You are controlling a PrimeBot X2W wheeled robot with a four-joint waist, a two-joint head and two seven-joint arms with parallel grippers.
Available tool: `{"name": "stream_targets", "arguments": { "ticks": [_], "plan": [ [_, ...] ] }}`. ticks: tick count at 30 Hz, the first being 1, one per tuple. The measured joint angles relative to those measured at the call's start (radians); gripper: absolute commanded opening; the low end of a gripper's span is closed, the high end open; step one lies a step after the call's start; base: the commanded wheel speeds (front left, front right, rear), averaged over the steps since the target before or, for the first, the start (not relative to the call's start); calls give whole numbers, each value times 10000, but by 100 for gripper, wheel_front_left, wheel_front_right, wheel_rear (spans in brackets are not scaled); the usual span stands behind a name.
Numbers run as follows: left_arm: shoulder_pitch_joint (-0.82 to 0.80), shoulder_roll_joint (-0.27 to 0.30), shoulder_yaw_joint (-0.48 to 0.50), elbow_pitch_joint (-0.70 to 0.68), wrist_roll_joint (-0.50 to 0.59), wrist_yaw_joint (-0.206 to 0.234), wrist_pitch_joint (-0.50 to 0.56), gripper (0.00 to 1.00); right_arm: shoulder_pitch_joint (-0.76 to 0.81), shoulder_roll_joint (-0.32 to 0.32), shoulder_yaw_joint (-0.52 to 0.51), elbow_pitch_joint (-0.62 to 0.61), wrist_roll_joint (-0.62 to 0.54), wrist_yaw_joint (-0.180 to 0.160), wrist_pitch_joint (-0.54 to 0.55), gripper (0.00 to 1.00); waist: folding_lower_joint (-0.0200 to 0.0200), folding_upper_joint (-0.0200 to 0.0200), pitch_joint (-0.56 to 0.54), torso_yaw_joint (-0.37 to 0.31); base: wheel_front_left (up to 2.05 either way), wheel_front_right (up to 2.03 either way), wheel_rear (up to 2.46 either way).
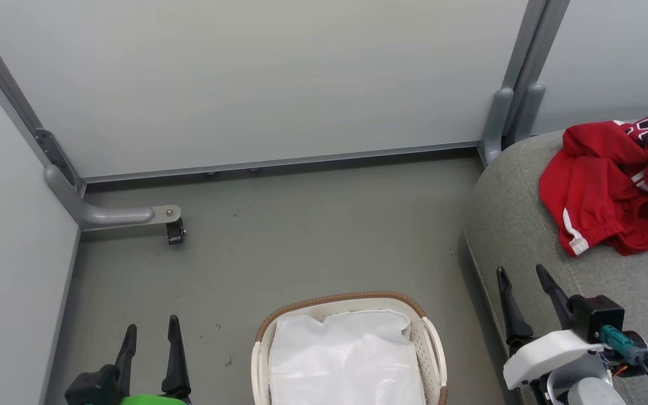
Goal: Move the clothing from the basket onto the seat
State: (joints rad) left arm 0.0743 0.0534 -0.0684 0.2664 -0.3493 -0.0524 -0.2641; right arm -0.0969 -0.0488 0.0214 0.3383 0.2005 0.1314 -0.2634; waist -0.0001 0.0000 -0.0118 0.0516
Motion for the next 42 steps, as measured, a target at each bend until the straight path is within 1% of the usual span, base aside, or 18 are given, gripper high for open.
{"name": "stream_targets", "arguments": {
  "ticks": [19,20,25,42],
  "plan": [
    [22,-25,-56,102,-111,-153,0,100,48,0,88,-33,31,0,0,100,0,0,-97,-4,0,0,0],
    [24,-29,-63,146,-119,-151,2,0,53,6,94,2,27,0,0,0,0,0,-102,-3,0,0,0],
    [31,-50,-52,523,-221,-151,50,0,266,86,100,364,107,0,77,0,0,0,-102,-8,0,0,0],
    [-146,-59,339,416,-2874,-261,880,0,263,88,-198,144,3152,0,872,0,0,0,-68,-77,0,0,0]
  ]
}}
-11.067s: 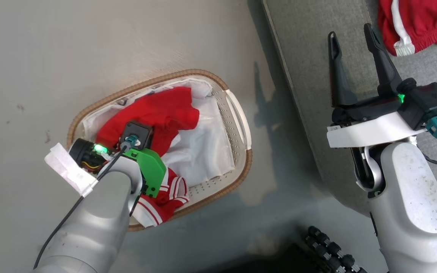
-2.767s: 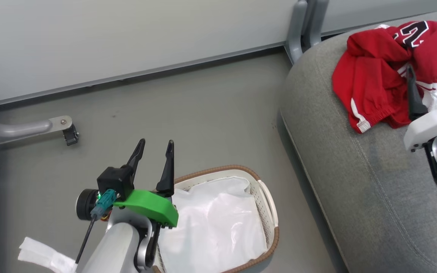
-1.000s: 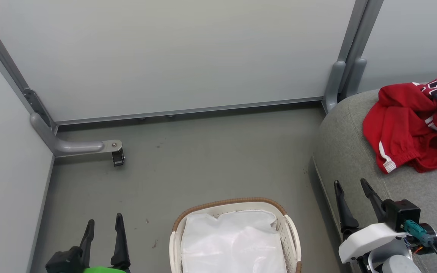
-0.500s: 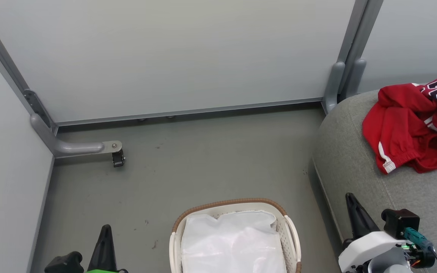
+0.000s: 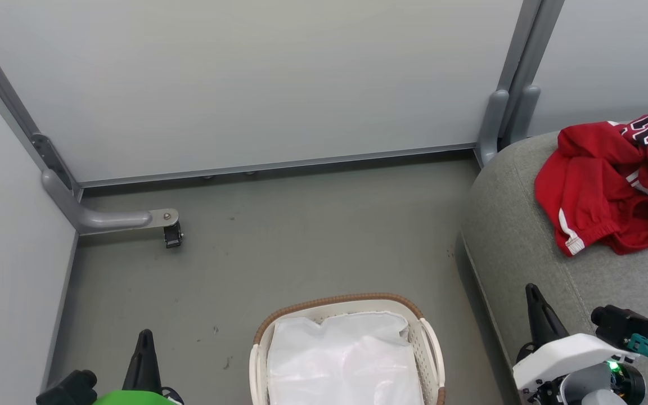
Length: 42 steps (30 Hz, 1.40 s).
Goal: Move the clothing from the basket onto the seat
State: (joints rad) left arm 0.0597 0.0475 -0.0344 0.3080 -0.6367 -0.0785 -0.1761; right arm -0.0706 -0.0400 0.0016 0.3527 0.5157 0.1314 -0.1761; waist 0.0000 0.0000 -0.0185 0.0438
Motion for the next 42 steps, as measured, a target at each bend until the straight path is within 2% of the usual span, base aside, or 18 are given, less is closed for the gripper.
{"name": "stream_targets", "arguments": {
  "ticks": [22,42],
  "plan": [
    [-448,-2,414,-163,-2880,-142,848,0,-38,-12,-330,-314,3200,0,825,0,0,0,44,-89,0,0,0],
    [-780,-2,732,-303,-4924,-259,1465,0,-120,-27,-581,-537,5536,0,1461,0,0,0,84,-170,0,0,0]
  ]
}}
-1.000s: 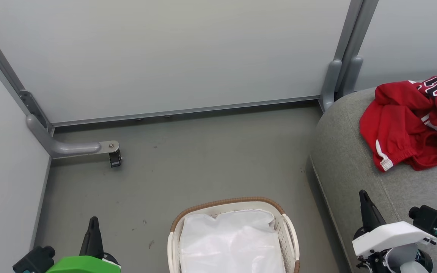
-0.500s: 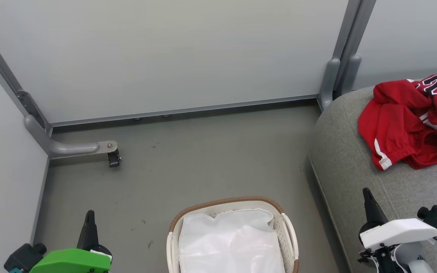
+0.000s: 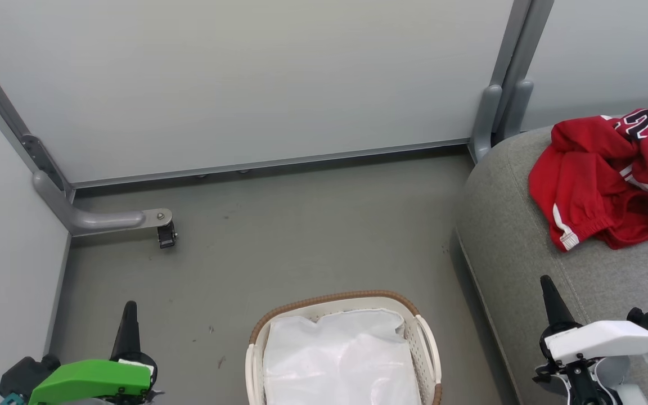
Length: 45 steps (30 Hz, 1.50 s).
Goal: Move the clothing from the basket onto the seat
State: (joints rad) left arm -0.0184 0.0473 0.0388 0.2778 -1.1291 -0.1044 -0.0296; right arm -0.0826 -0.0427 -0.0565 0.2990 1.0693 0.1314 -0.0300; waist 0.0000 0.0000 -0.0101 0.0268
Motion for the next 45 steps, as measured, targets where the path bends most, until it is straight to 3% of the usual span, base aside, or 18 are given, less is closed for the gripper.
{"name": "stream_targets", "arguments": {
  "ticks": [45],
  "plan": [
    [-603,2,552,-221,-3530,-184,1051,0,-159,-35,-416,-385,3958,-6,1062,0,0,0,89,-182,0,0,0]
  ]
}}
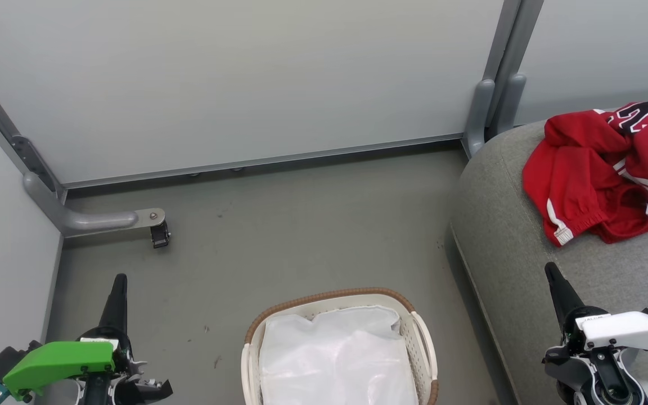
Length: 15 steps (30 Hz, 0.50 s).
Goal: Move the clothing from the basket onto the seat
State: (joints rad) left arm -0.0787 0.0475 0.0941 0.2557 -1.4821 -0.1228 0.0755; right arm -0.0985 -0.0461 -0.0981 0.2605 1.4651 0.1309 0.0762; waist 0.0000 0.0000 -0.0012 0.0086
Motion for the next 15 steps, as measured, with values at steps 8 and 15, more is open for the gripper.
{"name": "stream_targets", "arguments": {
  "ticks": [8,15],
  "plan": [
    [-65,0,69,-31,-483,-10,163,0,-20,-4,-63,-59,568,-2,130,0,0,0,16,-32,0,0,0],
    [-159,0,134,-65,-897,-17,288,0,-37,-10,-111,-105,1030,-2,270,0,0,0,30,-61,0,0,0]
  ]
}}
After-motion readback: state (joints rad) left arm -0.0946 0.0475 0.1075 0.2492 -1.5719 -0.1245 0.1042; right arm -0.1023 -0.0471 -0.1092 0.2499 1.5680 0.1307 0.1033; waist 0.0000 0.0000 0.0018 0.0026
